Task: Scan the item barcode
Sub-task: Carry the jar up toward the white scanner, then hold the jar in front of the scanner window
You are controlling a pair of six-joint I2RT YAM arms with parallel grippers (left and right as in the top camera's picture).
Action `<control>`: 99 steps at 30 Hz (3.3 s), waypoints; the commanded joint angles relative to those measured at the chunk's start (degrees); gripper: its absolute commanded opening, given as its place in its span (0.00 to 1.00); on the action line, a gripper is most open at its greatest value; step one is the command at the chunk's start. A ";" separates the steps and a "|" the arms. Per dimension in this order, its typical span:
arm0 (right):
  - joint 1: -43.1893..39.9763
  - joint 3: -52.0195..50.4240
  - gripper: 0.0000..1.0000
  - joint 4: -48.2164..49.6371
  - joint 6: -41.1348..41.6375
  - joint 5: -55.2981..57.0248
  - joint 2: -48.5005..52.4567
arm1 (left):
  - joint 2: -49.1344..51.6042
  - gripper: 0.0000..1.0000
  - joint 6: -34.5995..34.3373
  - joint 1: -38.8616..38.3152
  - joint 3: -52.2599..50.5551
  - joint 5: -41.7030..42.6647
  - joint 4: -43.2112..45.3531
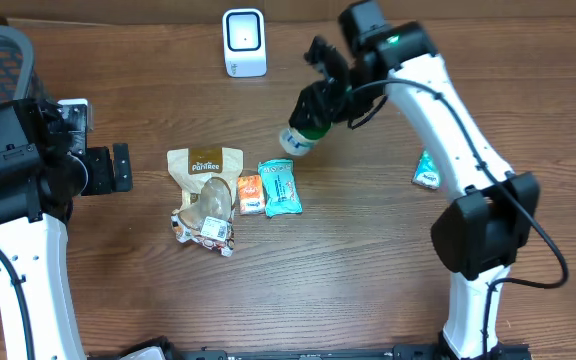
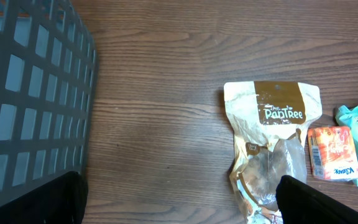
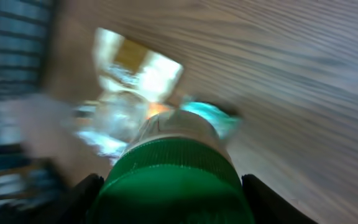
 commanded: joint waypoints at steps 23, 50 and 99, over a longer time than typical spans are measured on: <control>-8.37 2.23 0.20 -0.48 -3.69 -54.82 -3.96 | -0.11 0.99 -0.85 -0.02 0.63 -0.20 0.02; 8.61 2.34 0.32 36.72 7.45 41.94 -2.03 | -0.11 0.99 -0.85 -0.02 0.63 -0.20 0.02; 10.67 2.29 0.25 86.79 -54.80 40.72 23.12 | -0.11 1.00 -0.85 -0.02 0.63 -0.20 0.02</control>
